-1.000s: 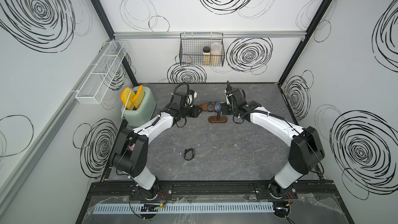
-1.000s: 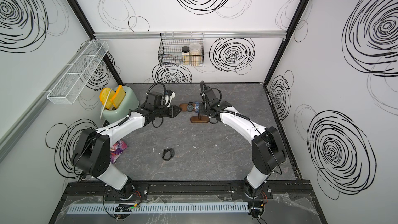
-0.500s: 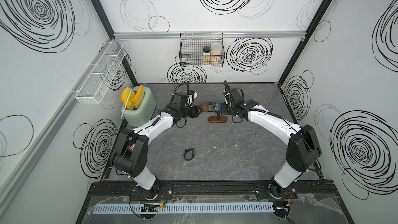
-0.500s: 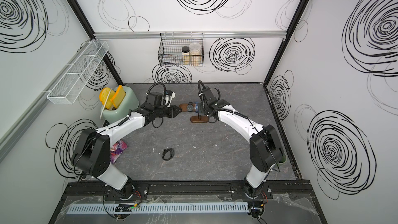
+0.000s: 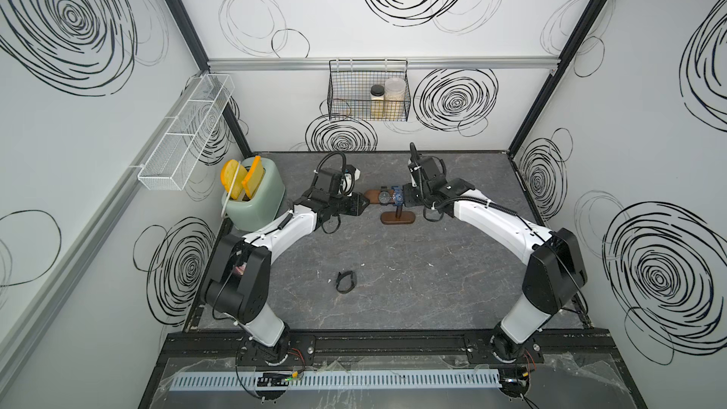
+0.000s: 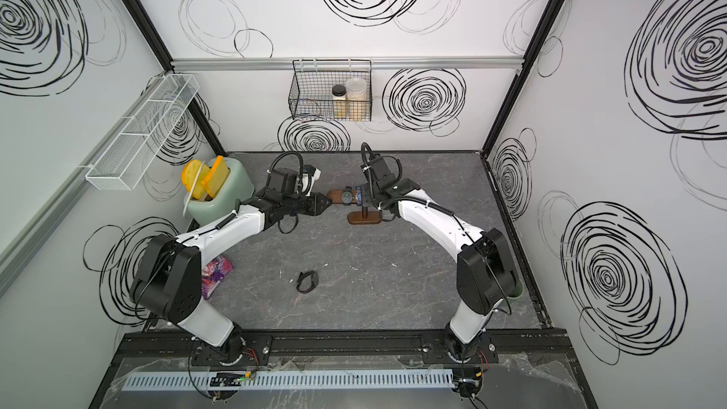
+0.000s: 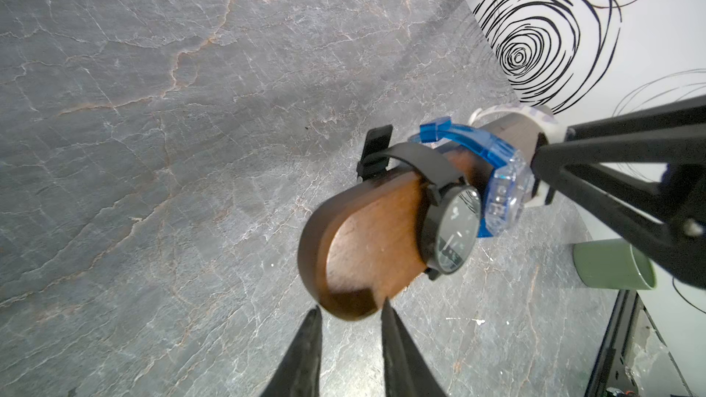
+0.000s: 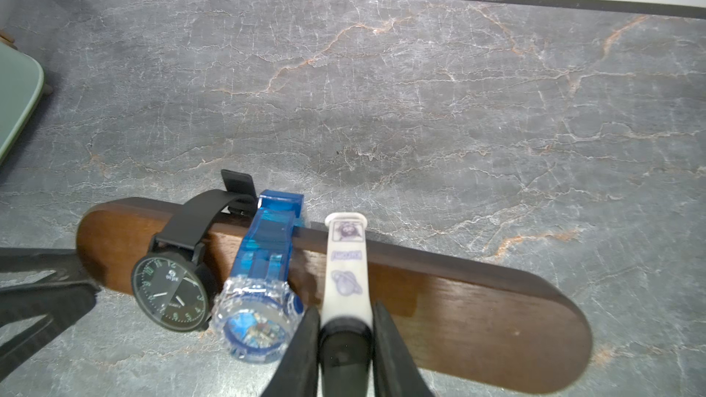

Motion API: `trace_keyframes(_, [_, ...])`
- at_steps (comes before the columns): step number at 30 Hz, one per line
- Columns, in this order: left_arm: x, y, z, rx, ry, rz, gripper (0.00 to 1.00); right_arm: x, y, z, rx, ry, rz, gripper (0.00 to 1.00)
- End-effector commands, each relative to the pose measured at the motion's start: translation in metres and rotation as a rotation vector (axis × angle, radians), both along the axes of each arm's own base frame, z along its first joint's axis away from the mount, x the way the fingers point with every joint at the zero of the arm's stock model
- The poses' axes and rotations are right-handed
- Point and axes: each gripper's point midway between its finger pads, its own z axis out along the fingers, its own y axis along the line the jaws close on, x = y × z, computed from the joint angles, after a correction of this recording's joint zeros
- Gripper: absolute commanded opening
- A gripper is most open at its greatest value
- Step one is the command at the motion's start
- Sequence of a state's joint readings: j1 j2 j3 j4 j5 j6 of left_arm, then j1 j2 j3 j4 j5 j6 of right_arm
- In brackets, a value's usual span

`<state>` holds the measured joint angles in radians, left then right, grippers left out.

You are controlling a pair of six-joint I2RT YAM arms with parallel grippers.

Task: Place watch on stand
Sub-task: Place the watch on the stand.

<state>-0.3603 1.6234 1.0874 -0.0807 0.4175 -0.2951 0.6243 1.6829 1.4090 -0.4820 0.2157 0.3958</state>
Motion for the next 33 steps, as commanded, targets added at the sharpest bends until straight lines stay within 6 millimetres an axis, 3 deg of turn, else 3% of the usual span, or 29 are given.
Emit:
trace_keyframes(1, [0.002,-0.003,0.006,0.009,-0.036,-0.014,0.31,0.004,0.0,0.005,-0.019,-0.015,-0.006,0.27])
trace_keyframes(8, [0.001,-0.005,0.006,0.013,-0.037,-0.021,0.31,0.005,0.001,0.005,-0.01,-0.029,-0.001,0.32])
trace_keyframes(11, [0.001,-0.005,0.007,0.016,-0.041,-0.019,0.31,0.004,0.0,0.009,-0.007,-0.035,-0.004,0.39])
trace_keyframes(16, [0.001,-0.004,0.007,0.023,-0.044,-0.018,0.32,-0.001,-0.008,0.04,0.015,-0.119,-0.022,0.52])
trace_keyframes(20, [0.001,-0.001,0.011,0.035,-0.059,-0.01,0.33,-0.023,-0.014,0.075,0.072,-0.225,0.005,0.61])
trace_keyframes(23, [0.001,0.004,0.016,0.052,-0.081,0.005,0.35,-0.054,-0.018,0.082,0.138,-0.258,0.041,0.64])
trace_keyframes(26, [0.001,0.013,0.018,0.08,-0.087,0.038,0.38,-0.094,-0.004,0.063,0.259,-0.186,0.114,0.66])
trace_keyframes(29, [-0.003,0.025,0.015,0.12,-0.061,0.07,0.41,-0.135,0.019,0.024,0.289,-0.072,0.188,0.68])
trace_keyframes(33, [-0.033,0.037,0.016,0.129,-0.019,0.116,0.44,-0.179,0.051,-0.018,0.296,0.024,0.253,0.69])
